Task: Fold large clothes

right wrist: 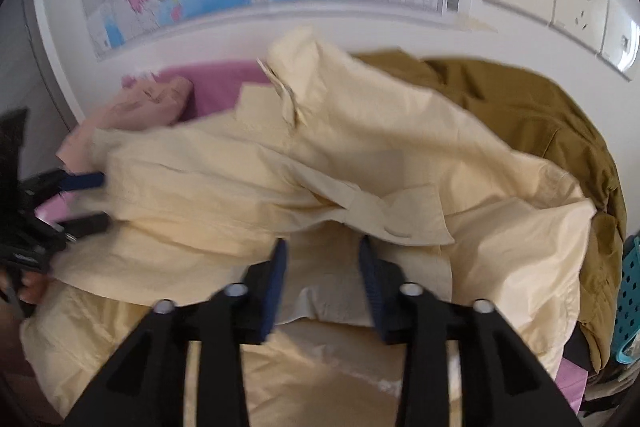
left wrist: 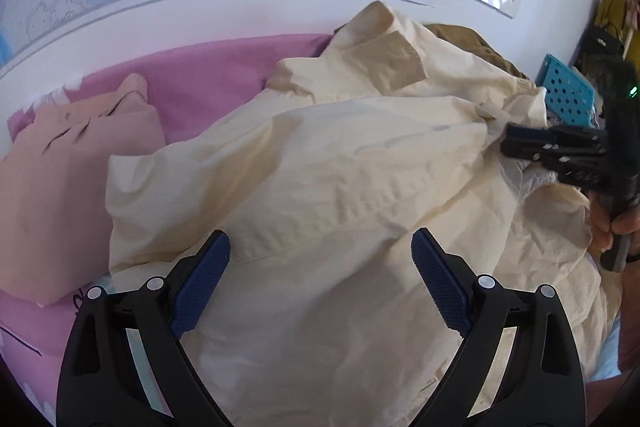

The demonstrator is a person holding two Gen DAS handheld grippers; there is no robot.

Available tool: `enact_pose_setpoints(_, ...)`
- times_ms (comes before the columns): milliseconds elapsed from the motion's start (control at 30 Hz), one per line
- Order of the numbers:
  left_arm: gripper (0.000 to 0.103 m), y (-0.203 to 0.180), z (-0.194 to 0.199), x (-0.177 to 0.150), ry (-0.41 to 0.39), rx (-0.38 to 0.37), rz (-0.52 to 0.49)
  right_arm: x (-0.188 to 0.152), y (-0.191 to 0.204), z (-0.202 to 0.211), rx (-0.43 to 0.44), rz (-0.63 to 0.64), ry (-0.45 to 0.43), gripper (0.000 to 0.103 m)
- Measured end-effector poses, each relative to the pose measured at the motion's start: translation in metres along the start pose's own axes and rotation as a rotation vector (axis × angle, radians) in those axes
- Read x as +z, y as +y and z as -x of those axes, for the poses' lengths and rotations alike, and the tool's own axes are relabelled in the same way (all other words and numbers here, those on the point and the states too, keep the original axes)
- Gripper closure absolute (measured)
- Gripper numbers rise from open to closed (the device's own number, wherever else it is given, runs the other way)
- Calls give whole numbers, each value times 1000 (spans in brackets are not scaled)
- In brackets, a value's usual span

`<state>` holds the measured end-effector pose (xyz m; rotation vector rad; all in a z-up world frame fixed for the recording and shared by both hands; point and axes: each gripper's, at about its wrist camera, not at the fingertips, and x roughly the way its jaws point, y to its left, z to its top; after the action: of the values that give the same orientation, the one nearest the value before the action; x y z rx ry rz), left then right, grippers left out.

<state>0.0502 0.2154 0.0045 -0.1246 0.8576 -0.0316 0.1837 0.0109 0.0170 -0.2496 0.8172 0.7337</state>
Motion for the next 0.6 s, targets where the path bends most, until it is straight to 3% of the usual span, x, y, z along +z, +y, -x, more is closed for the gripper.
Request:
enact_pose_setpoints(100,12,-6,-3,1,3,3,-19,4,2,8,8,9,-33,65)
enact_pose_setpoints(433,12,-6,-18,-1,40,7,-7,-1,-17,-44,-76,-16,99,73)
enact_pose_setpoints(600,12,-2,-31,-4,83,36,16,-4,-24,-53,-48,-46,127,72)
